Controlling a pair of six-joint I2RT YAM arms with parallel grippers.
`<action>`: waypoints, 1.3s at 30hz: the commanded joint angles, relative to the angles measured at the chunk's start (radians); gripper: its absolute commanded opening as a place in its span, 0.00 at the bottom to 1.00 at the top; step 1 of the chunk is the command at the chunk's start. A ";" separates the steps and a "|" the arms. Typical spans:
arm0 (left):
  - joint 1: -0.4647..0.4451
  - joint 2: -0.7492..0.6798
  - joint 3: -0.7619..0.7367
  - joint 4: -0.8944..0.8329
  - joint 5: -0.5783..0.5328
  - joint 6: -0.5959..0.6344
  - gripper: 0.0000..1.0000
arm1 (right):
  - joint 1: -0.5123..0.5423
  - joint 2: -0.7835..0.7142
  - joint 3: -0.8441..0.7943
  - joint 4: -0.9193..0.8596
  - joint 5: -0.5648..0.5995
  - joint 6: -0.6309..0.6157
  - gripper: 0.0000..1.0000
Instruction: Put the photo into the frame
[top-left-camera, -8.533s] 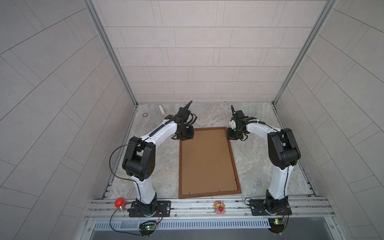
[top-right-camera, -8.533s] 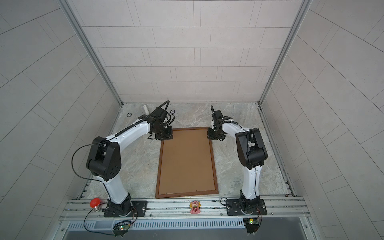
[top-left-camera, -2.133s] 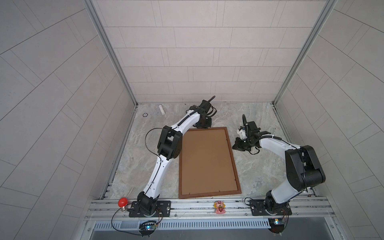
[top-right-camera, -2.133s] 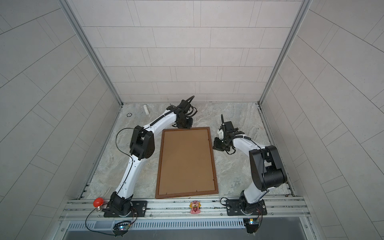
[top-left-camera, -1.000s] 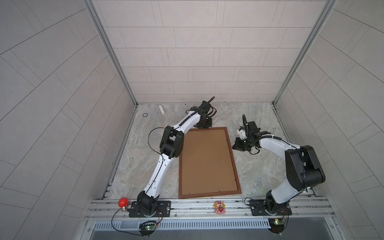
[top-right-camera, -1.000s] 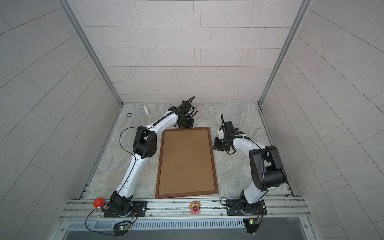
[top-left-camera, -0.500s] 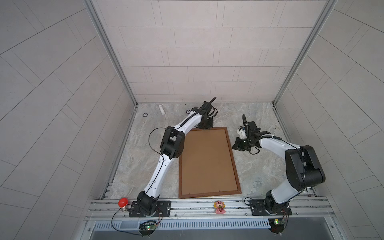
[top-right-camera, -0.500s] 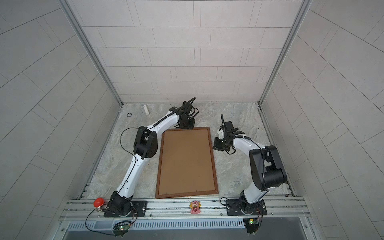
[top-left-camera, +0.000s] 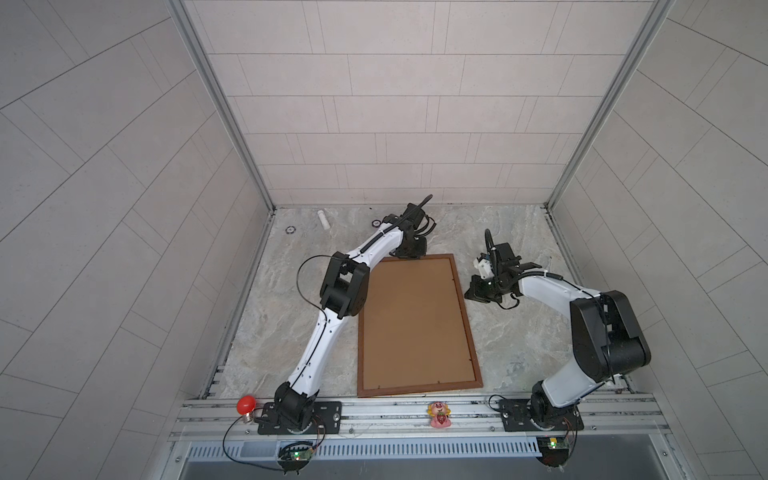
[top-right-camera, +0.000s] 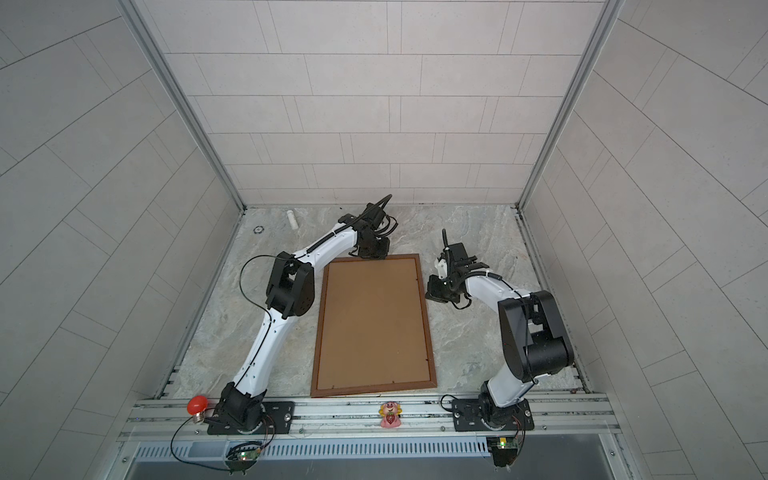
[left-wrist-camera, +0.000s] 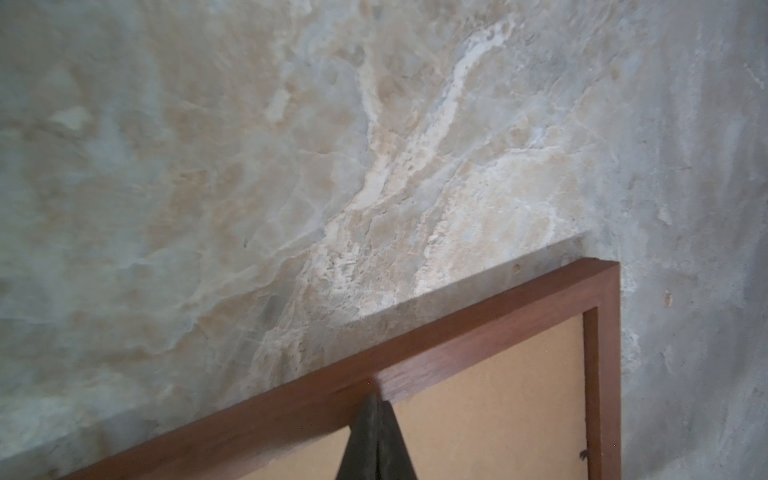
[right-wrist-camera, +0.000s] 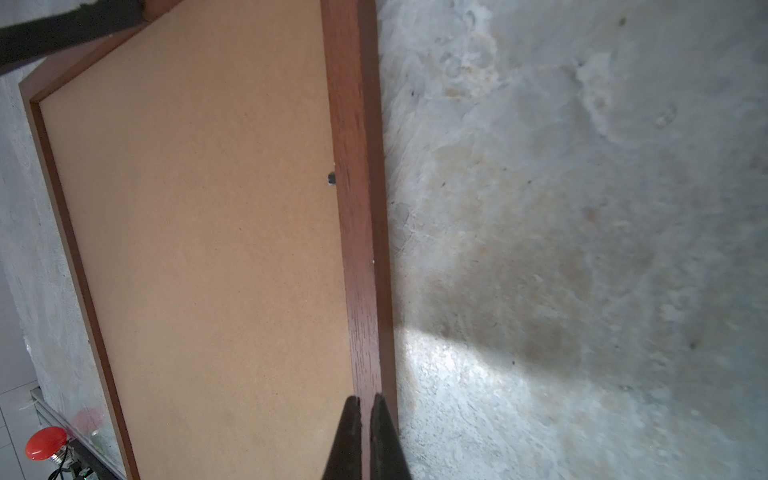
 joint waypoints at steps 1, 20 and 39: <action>0.009 -0.002 -0.047 -0.081 -0.033 -0.004 0.00 | -0.004 0.004 -0.011 0.000 -0.003 -0.005 0.00; 0.032 -0.094 -0.107 0.006 0.048 0.003 0.00 | -0.005 0.010 -0.005 -0.002 -0.007 -0.006 0.00; 0.057 -0.039 -0.027 0.033 0.081 -0.044 0.00 | -0.004 0.016 -0.003 -0.004 -0.007 -0.006 0.00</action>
